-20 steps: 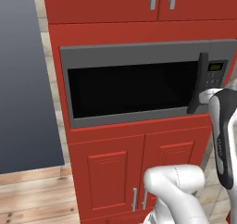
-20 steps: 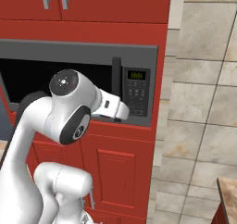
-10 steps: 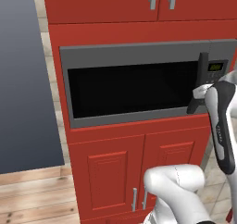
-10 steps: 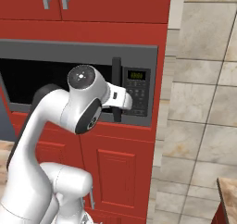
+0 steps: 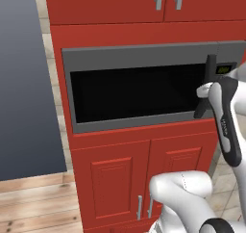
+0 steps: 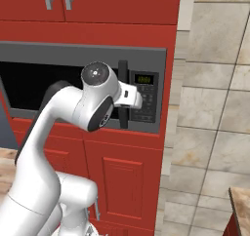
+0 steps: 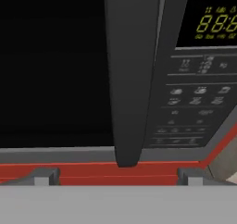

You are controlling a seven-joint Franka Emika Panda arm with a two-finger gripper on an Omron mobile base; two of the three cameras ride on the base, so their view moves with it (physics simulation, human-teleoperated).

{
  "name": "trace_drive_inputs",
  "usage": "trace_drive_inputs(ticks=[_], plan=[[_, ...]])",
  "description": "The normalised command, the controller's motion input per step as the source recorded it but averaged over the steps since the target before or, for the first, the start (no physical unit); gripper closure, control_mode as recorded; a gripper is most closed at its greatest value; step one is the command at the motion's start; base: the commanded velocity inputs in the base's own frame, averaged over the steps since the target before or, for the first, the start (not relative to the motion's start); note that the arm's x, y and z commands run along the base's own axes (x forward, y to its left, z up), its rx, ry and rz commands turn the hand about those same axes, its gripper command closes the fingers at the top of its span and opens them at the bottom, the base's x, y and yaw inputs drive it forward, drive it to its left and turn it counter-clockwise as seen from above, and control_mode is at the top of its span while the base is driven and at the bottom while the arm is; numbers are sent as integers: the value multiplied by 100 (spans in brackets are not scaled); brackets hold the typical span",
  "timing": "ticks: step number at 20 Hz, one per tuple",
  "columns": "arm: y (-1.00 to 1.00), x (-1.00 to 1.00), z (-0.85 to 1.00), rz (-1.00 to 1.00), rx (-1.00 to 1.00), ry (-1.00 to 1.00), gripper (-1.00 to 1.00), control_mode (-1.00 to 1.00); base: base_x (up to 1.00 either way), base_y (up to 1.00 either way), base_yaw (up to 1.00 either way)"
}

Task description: Place the sponge inside the microwave to prepare for sanitizing.

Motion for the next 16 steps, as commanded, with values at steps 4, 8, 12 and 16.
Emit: trace_drive_inputs(ticks=[4,8,12,16], plan=[[0,23,-2,0,0,0,-100,-100,0,0,0],[-1,28,-6,0,0,0,-100,-100,0,0,0],[-9,29,-20,0,0,0,-100,-100,0,0,0],[-13,18,-23,0,0,0,-100,-100,0,0,0]])
